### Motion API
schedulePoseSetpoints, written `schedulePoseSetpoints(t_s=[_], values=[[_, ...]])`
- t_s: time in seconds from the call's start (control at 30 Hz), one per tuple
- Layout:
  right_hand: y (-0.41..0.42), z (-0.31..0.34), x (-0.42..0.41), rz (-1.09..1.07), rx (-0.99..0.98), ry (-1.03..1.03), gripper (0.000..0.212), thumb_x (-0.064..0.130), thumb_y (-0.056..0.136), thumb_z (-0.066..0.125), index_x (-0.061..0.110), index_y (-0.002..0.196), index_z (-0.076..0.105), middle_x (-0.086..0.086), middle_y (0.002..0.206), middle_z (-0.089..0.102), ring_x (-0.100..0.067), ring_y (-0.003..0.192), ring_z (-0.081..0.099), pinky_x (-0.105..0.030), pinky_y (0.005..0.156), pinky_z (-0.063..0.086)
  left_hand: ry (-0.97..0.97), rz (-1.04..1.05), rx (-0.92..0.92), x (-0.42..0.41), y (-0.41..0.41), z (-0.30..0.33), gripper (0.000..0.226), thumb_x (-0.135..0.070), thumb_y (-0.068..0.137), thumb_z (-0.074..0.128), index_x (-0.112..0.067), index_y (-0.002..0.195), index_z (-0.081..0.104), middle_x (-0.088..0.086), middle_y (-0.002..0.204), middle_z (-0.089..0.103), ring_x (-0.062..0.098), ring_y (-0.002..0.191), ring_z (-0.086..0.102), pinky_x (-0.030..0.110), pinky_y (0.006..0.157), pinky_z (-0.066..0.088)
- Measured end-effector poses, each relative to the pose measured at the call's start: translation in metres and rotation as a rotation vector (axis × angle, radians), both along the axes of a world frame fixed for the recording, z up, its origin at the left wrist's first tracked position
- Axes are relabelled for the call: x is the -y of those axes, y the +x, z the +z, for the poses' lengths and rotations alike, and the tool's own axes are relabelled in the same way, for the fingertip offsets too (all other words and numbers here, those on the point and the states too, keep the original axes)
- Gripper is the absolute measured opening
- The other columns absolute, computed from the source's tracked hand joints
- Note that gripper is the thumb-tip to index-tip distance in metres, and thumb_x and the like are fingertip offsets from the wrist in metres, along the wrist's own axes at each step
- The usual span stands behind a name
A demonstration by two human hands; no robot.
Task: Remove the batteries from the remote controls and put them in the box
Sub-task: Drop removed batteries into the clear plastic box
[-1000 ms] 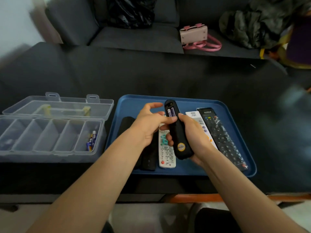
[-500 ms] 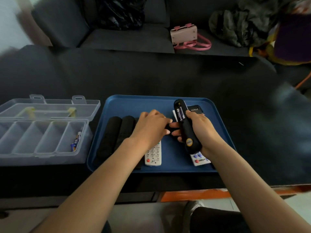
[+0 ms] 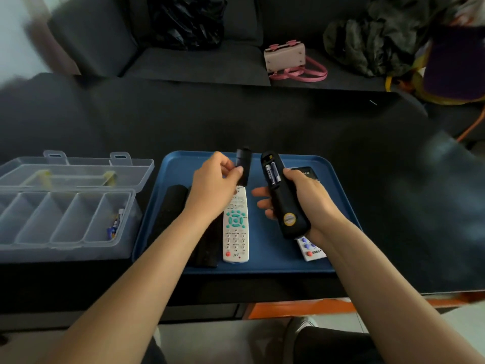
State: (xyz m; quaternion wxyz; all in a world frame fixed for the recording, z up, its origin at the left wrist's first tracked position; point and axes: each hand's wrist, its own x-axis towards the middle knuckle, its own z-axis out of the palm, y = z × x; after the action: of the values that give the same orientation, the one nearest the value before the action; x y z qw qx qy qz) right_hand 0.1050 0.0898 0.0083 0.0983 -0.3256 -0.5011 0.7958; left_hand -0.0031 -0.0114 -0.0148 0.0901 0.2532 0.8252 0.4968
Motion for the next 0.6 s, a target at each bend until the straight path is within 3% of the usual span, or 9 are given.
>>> schedulePoseSetpoints(t_s=[0.1, 0.17, 0.23, 0.37, 0.5, 0.6], values=[[-0.004, 0.003, 0.006, 0.068, 0.002, -0.027, 0.031, 0.028, 0.102, 0.033, 0.005, 0.102, 0.054, -0.021, 0.084, 0.069, -0.02, 0.052, 0.062, -0.024, 0.045, 0.051, 0.234, -0.008, 0.351, 0.003, 0.002, 0.005, 0.014, -0.016, 0.091, 0.055, -0.016, 0.104, 0.057, -0.005, 0.07, 0.06, 0.002, 0.053, 0.052, 0.02, 0.061, 0.043], [-0.008, 0.004, 0.011, 0.086, 0.009, -0.034, 0.033, 0.028, 0.102, 0.033, 0.004, 0.104, 0.055, -0.019, 0.083, 0.069, -0.02, 0.052, 0.063, -0.024, 0.046, 0.052, 0.365, -0.038, 0.554, 0.008, 0.002, 0.008, 0.023, -0.012, 0.09, 0.055, -0.018, 0.113, 0.057, 0.002, 0.082, 0.065, 0.007, 0.057, 0.052, 0.024, 0.066, 0.045], [-0.011, 0.004, 0.015, 0.097, 0.013, -0.054, 0.034, 0.028, 0.102, 0.033, 0.005, 0.106, 0.057, -0.018, 0.081, 0.069, -0.02, 0.052, 0.063, -0.025, 0.047, 0.053, 0.428, -0.055, 0.644, 0.013, 0.001, 0.011, 0.017, -0.012, 0.09, 0.055, -0.016, 0.106, 0.059, 0.009, 0.095, 0.066, 0.008, 0.056, 0.054, 0.022, 0.062, 0.046], [-0.015, 0.004, 0.022, 0.119, 0.032, -0.117, 0.036, 0.027, 0.102, 0.034, 0.001, 0.11, 0.057, -0.019, 0.082, 0.069, -0.019, 0.05, 0.063, -0.023, 0.046, 0.051, 0.464, 0.003, 0.607, 0.017, -0.003, 0.011, 0.003, -0.012, 0.091, 0.054, -0.015, 0.091, 0.055, 0.008, 0.09, 0.067, 0.004, 0.047, 0.057, 0.014, 0.045, 0.042], [-0.021, 0.002, 0.027, 0.135, 0.043, -0.145, 0.037, 0.028, 0.102, 0.034, 0.001, 0.116, 0.054, -0.019, 0.082, 0.07, -0.019, 0.05, 0.063, -0.022, 0.044, 0.05, 0.515, 0.055, 0.449, 0.023, -0.013, 0.01, 0.005, -0.01, 0.091, 0.052, -0.013, 0.091, 0.049, 0.013, 0.095, 0.07, 0.006, 0.054, 0.064, 0.014, 0.048, 0.044], [-0.025, 0.002, 0.029, 0.152, 0.039, -0.168, 0.036, 0.029, 0.102, 0.031, 0.002, 0.111, 0.054, -0.02, 0.086, 0.07, -0.02, 0.049, 0.063, -0.022, 0.044, 0.05, 0.55, 0.023, 0.408, 0.03, -0.019, 0.013, 0.005, -0.009, 0.092, 0.048, -0.013, 0.095, 0.05, 0.01, 0.09, 0.072, 0.009, 0.055, 0.064, 0.014, 0.05, 0.046]])
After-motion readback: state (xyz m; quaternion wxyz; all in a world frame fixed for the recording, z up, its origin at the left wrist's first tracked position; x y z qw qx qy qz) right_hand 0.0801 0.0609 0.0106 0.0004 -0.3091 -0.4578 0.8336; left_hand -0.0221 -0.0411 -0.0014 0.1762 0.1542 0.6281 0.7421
